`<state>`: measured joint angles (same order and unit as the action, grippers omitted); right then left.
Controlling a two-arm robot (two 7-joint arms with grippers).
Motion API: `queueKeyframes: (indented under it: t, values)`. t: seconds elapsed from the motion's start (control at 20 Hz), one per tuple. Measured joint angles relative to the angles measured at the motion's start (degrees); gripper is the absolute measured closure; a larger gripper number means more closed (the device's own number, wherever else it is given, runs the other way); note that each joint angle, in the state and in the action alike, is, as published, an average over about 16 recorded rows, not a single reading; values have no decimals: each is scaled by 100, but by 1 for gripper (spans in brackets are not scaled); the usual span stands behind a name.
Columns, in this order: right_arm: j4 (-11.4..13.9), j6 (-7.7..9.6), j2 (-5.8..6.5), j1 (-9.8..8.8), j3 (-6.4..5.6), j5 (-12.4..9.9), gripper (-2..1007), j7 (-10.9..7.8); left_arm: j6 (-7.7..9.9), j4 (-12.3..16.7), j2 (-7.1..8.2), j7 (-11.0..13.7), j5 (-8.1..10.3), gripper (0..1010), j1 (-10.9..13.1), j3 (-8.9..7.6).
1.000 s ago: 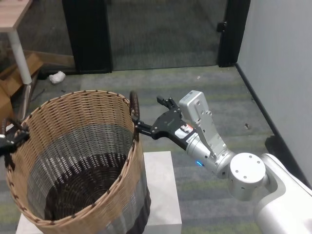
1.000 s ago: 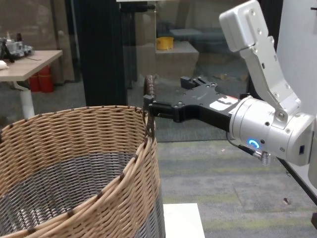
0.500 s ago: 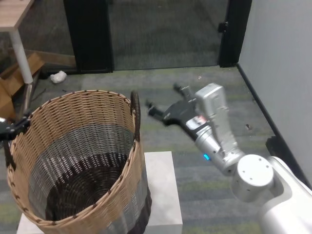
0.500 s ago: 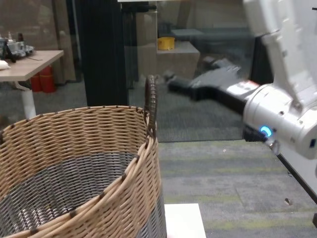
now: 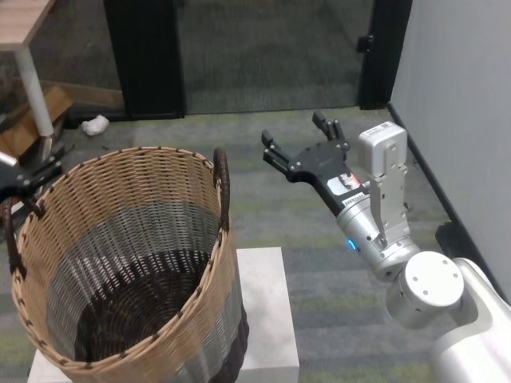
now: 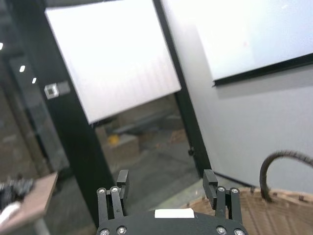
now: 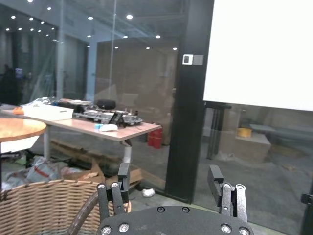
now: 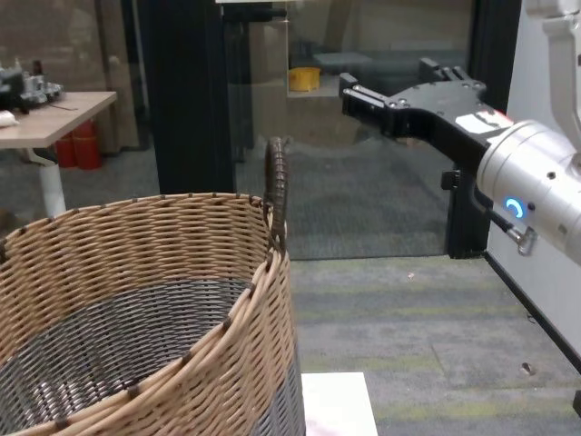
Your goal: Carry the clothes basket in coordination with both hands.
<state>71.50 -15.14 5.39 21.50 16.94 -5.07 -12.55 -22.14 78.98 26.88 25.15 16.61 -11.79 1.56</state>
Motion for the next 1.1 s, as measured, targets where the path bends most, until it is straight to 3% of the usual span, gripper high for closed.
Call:
queueKeyframes:
  t: [0.25, 0.5, 0.85, 1.1]
  values:
    - [281, 79, -9, -89, -126, 36, 0, 40, -354, -98, -68, 270, 23, 8, -270, 83]
    - [542, 180, 23, -156, -203, 84, 0, 45, -568, -165, -137, 402, 1, 8, -463, 167]
    - [732, 272, 81, -190, -225, 114, 0, -8, -687, -226, -197, 452, 9, 8, -549, 209]
    - [721, 277, 83, -185, -219, 114, 0, -2, -638, -211, -191, 436, 12, 8, -532, 202]
